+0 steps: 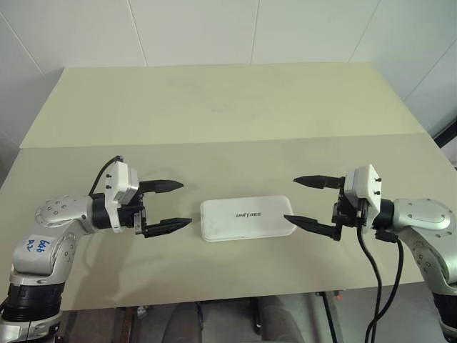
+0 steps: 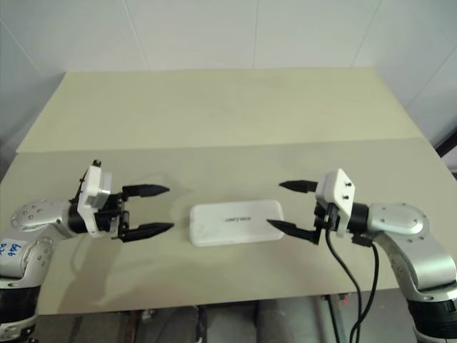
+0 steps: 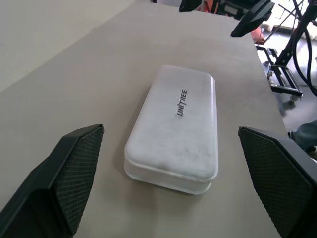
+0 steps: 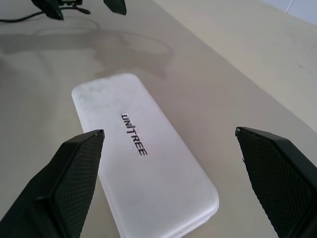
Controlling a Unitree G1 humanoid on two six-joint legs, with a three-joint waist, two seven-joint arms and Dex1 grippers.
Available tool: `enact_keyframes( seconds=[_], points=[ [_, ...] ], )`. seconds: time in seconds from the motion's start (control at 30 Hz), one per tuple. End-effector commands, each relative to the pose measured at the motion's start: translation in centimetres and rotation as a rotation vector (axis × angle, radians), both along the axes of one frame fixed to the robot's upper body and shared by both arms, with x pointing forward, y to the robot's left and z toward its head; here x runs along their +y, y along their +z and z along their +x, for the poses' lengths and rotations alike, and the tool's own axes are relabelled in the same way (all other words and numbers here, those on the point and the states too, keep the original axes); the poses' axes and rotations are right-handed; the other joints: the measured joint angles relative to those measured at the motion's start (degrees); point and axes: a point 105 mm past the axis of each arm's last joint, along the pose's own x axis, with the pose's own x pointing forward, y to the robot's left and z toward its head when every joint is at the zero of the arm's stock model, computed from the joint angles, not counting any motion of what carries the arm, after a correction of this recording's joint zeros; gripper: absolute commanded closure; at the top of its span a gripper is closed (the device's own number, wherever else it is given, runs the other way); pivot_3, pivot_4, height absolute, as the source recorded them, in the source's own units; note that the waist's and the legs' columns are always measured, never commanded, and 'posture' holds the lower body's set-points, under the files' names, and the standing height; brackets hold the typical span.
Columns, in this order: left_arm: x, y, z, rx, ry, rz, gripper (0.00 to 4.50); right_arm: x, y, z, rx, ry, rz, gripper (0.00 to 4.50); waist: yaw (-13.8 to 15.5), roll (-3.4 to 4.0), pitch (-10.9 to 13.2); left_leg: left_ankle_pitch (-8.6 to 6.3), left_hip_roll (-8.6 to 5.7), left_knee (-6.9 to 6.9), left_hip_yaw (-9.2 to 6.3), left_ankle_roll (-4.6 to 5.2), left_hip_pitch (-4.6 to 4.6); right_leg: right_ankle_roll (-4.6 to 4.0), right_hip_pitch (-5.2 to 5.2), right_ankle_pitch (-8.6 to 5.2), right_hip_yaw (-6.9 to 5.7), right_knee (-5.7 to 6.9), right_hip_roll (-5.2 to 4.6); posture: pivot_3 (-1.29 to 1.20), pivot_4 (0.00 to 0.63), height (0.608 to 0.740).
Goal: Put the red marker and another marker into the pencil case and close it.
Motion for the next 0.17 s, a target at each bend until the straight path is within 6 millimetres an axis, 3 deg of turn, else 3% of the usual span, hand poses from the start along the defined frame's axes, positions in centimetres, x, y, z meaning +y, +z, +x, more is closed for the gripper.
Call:
enact_keyframes(
  seconds=[0.03, 0.17],
  points=[
    [0.04, 1.10, -0.64, -0.054, -0.015, 0.010, 0.02, -0.81, 0.95, -0.04, -0.038, -0.005, 0.003, 0.00, 0.0, 0.00, 0.0, 0.00, 0.00, -0.02, 0.00, 0.00, 0.01, 0.00, 0.00, 0.00, 0.00, 0.01, 0.00, 0.00, 0.150, 0.740],
    [-0.53, 1.37, -0.77, -0.057, -0.016, 0.003, 0.02, -0.68, 0.33, 0.14, -0.026, -0.011, 0.020, 0.00, -0.2, 0.00, 0.0, 0.00, 0.01, -0.04, 0.00, 0.00, 0.05, 0.00, -0.01, 0.00, 0.01, 0.02, 0.02, 0.00, 0.150, 0.740]
  ],
)
